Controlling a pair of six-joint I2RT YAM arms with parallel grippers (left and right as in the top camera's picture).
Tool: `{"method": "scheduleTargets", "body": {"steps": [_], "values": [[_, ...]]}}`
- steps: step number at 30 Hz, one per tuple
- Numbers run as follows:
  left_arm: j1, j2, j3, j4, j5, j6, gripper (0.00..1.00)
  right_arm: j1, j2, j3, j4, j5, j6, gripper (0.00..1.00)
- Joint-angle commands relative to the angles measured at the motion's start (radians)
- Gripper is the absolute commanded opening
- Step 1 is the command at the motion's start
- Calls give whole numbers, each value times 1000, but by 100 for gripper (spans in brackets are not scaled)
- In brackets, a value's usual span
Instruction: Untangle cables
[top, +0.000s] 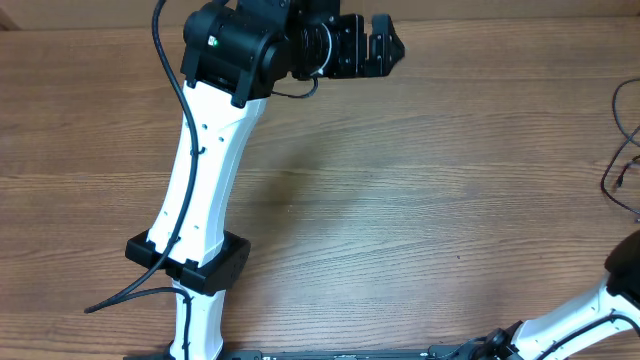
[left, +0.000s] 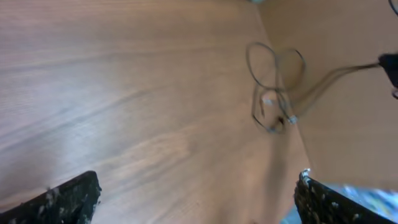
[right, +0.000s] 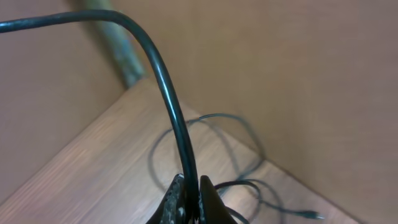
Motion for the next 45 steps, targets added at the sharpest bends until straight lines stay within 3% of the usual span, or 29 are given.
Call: {"method": "scheduleTargets", "body": {"steps": [1, 9, 10, 11, 17, 24, 28, 33, 39, 45], "values": [[-8, -3, -2, -11, 119, 28, 100, -45, 62, 6, -14, 51, -8, 4], [-27, -3, -2, -11, 158, 43, 100, -100, 176, 6, -114, 61, -7, 5], [-28, -3, -2, -11, 158, 43, 100, -100, 192, 6, -134, 66, -6, 77], [-28, -3, -2, -11, 159, 43, 100, -100, 199, 6, -138, 66, -3, 100], [-28, -3, -2, -12, 163, 43, 100, -78, 178, 10, -139, -39, 3, 100], [-26, -3, -2, -12, 233, 108, 100, -31, 100, 10, -117, -522, -6, 100], [-19, -3, -2, -12, 208, 153, 100, 26, 42, 10, -134, -737, -105, 100], [34, -4, -1, -12, 10, 154, 95, 147, -60, 10, -166, -736, -158, 100], [133, -12, 1, -68, -14, 176, 84, 354, -188, 10, -180, -677, -158, 100], [203, -87, 1, -181, -142, 205, 76, 601, -304, 10, -226, -512, -157, 100]]}}
